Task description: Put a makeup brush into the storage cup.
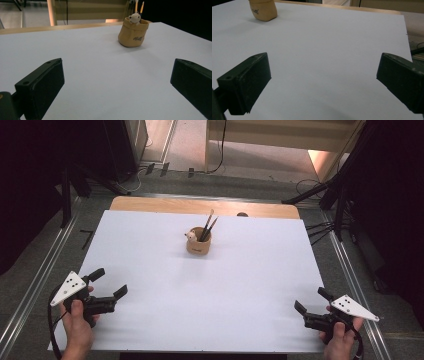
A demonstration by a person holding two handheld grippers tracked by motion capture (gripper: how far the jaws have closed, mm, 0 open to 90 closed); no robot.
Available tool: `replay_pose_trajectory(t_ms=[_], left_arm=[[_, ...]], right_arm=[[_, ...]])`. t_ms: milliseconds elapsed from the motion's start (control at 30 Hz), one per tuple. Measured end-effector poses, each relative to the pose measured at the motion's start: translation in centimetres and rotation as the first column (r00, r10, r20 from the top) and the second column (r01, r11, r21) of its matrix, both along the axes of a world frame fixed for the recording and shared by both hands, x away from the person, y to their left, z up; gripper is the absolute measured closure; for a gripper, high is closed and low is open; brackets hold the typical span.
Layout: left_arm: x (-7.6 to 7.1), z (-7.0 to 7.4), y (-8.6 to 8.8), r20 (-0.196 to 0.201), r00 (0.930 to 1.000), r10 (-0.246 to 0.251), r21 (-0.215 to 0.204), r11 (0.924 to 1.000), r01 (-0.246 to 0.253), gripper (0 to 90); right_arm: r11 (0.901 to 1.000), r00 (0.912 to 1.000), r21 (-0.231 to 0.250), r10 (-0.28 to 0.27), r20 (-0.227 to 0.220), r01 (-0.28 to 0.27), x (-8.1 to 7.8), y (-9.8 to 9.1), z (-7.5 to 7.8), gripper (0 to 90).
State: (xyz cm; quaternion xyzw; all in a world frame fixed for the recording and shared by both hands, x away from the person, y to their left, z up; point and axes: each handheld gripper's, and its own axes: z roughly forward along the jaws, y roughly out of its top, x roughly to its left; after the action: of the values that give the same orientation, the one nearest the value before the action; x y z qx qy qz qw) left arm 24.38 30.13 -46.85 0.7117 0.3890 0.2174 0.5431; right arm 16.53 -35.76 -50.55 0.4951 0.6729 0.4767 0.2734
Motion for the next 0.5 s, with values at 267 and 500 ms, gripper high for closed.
replay_pose_trajectory(t_ms=[267, 500], left_arm=[[-0.6, -0.3, 1.2, -0.006, 0.9997, 0.022, 0.026, 0.9994, -0.022, 0.0], [-1.1, -0.2, 2.7, -0.005, 0.9989, 0.046, 0.004, 0.9989, -0.046, 0.0]], right_arm=[[1.0000, 1.0000, 0.002, -0.001, -0.002, 0.001, 0.0, 0.0, 0.0, 0.0], [1.0000, 1.0000, 0.002, -0.004, -0.006, 0.004, 0.0, -0.1, -0.1, 0.0]])
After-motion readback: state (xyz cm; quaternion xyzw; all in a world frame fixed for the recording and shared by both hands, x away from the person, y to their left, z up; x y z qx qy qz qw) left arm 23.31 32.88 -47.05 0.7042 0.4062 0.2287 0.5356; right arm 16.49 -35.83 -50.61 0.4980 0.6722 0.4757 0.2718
